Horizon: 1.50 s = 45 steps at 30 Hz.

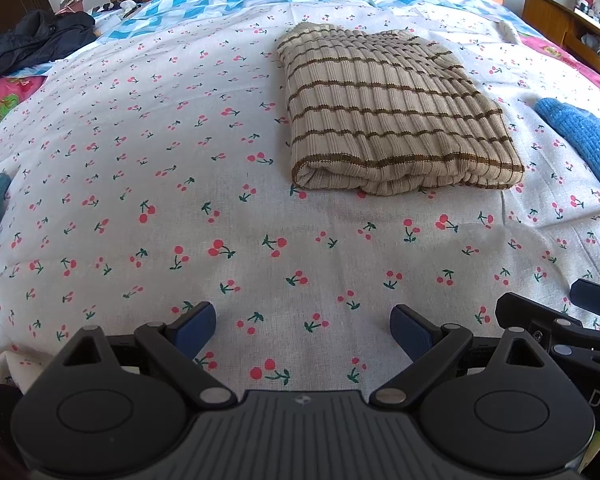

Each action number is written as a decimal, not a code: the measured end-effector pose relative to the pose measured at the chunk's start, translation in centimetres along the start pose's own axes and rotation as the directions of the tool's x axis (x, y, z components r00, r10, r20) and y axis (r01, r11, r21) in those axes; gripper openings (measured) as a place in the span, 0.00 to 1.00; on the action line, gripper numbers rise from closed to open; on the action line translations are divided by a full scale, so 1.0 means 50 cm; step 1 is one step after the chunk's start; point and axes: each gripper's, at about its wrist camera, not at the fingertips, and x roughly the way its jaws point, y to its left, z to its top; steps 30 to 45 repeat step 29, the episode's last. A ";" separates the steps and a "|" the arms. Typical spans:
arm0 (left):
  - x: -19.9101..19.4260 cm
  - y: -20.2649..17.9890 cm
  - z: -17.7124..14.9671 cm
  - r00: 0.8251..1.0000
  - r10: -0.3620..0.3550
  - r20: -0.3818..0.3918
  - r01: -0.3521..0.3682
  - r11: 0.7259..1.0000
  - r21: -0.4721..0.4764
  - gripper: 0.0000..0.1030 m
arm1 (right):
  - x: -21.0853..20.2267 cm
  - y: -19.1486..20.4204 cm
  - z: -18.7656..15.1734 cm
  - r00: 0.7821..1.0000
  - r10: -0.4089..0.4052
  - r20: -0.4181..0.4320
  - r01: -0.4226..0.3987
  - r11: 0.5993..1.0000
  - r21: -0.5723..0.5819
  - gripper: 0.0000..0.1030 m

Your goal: Fold small clothes

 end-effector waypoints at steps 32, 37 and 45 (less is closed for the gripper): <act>-0.002 -0.001 -0.003 1.000 0.003 0.002 -0.003 1.000 0.000 0.96 | 0.001 -0.003 -0.005 1.000 0.003 0.000 -0.003 1.000 0.005 0.77; -0.002 -0.001 -0.003 1.000 0.003 0.002 -0.003 1.000 0.000 0.96 | 0.001 -0.003 -0.005 1.000 0.003 0.000 -0.003 1.000 0.005 0.77; -0.002 -0.001 -0.003 1.000 0.003 0.002 -0.003 1.000 0.000 0.96 | 0.001 -0.003 -0.005 1.000 0.003 0.000 -0.003 1.000 0.005 0.77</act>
